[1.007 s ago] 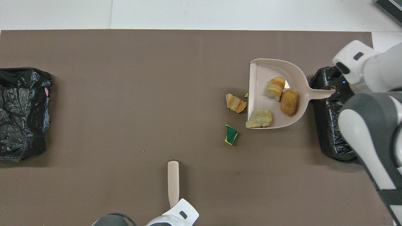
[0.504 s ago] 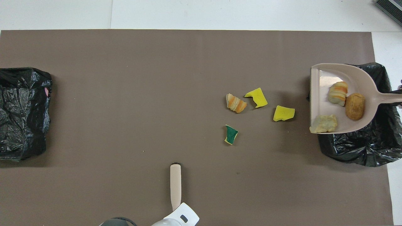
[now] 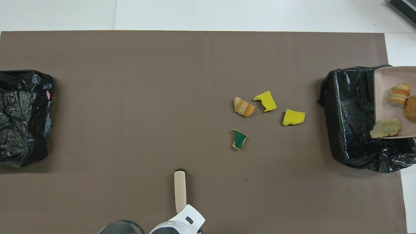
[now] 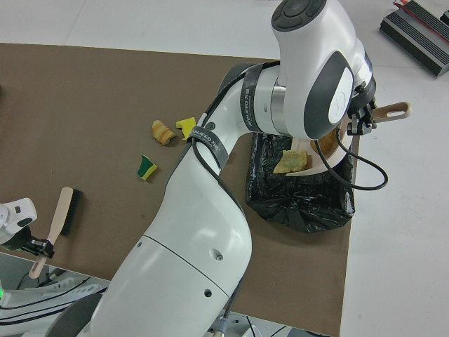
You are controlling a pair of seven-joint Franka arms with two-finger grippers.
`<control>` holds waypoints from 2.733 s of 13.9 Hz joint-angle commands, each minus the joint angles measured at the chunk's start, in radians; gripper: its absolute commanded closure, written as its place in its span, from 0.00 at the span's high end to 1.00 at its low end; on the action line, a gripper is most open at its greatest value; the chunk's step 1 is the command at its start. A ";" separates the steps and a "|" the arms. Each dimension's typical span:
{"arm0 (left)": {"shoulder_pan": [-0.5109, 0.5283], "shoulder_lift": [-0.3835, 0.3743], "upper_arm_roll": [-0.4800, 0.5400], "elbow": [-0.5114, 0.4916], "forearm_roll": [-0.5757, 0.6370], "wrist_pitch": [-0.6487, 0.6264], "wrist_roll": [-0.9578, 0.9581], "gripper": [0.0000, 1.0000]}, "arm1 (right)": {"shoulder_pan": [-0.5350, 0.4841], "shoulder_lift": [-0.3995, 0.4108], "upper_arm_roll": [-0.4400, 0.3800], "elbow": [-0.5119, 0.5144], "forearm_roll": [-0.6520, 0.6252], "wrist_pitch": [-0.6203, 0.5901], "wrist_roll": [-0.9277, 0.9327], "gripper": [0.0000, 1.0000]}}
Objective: Sweep and dump trash in bin
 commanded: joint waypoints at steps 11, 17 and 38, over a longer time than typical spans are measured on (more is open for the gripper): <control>0.491 0.327 0.008 0.800 0.311 -0.263 0.313 1.00 | 0.141 -0.020 0.008 -0.043 -0.628 -0.044 0.080 0.00; 0.718 0.293 0.020 0.955 0.305 -0.531 0.584 1.00 | 0.136 -0.090 0.016 -0.042 -0.644 -0.041 0.060 0.00; 0.884 0.242 0.039 1.073 0.307 -0.729 0.950 1.00 | 0.532 -0.042 0.027 -0.079 0.315 -0.243 1.409 0.00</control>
